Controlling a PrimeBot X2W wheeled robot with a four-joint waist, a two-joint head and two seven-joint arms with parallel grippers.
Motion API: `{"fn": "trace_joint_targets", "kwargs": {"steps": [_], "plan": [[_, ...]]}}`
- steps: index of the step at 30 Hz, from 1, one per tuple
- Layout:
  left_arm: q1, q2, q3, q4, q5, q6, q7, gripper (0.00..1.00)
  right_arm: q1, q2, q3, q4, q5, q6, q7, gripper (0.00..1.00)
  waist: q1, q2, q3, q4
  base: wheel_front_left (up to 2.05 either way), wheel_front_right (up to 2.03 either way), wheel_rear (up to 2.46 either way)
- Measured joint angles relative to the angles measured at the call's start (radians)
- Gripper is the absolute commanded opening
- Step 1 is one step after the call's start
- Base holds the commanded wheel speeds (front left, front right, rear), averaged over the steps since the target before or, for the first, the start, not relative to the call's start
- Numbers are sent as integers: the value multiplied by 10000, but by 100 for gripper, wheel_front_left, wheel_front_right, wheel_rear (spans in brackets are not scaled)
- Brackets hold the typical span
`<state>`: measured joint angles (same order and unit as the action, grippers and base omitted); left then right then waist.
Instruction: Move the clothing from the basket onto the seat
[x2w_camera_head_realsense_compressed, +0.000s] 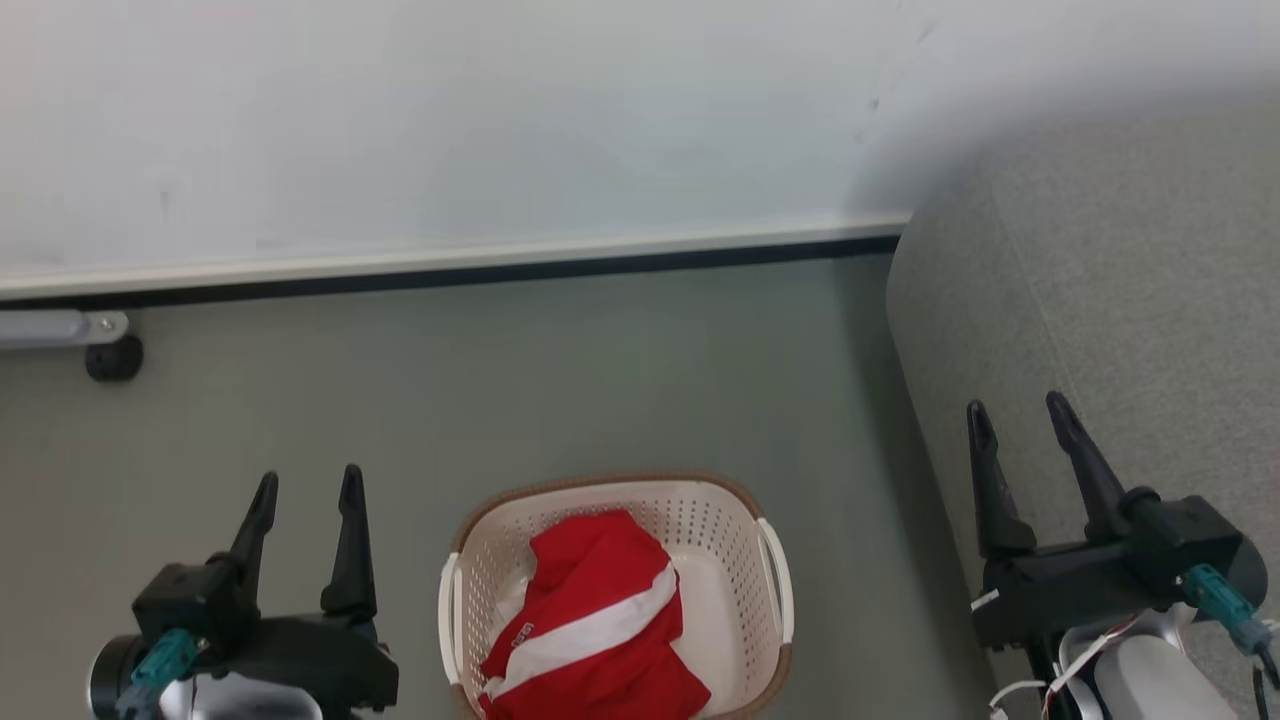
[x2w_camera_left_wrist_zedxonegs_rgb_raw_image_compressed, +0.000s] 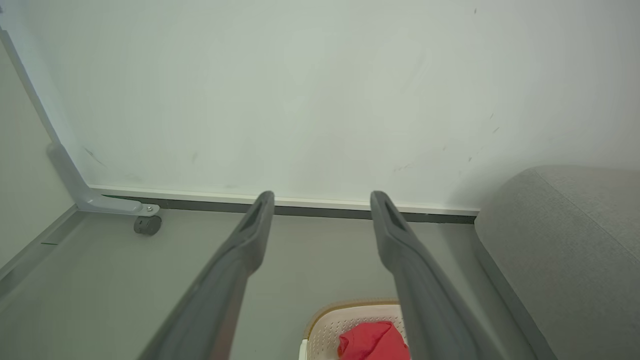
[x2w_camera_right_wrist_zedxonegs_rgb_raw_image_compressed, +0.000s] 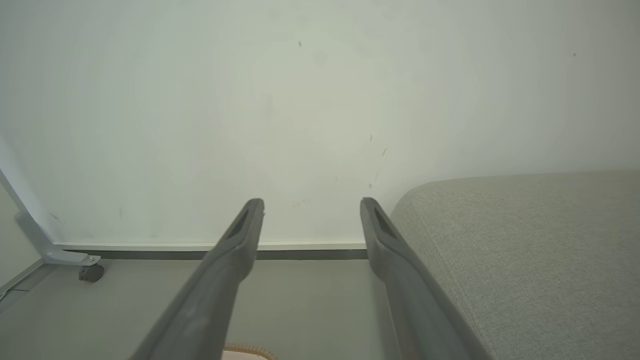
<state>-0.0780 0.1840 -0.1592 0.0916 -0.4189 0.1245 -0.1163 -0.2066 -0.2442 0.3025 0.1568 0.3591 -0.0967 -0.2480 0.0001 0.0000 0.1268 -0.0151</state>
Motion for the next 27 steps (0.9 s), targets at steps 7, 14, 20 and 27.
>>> {"fn": "trace_joint_targets", "kwargs": {"steps": [7, 14, 20, 27], "plan": [[-755, -105, -119, 138, 71, -6, 4, 100, -484, 130, -113, -376, -94, -61, 2, 100, 1, 1, 966, -77, 0, 0, 0], [-1546, -280, -291, 589, 73, -67, 100, 100, -884, 301, -291, -786, -253, -105, 2, 100, 1, 1, 1983, -228, 0, 0, 0], [-2381, -441, -573, 1212, 109, -207, 282, 100, -1236, 349, -380, -1195, -401, -176, 2, 100, 1, 1, 2873, -395, 0, 0, 0], [-3320, -533, -1034, 2052, 441, -458, 629, 100, -1833, 619, -328, -1507, -518, -188, 13, 100, 3, 1, 3912, -633, 0, 0, 0]]}}
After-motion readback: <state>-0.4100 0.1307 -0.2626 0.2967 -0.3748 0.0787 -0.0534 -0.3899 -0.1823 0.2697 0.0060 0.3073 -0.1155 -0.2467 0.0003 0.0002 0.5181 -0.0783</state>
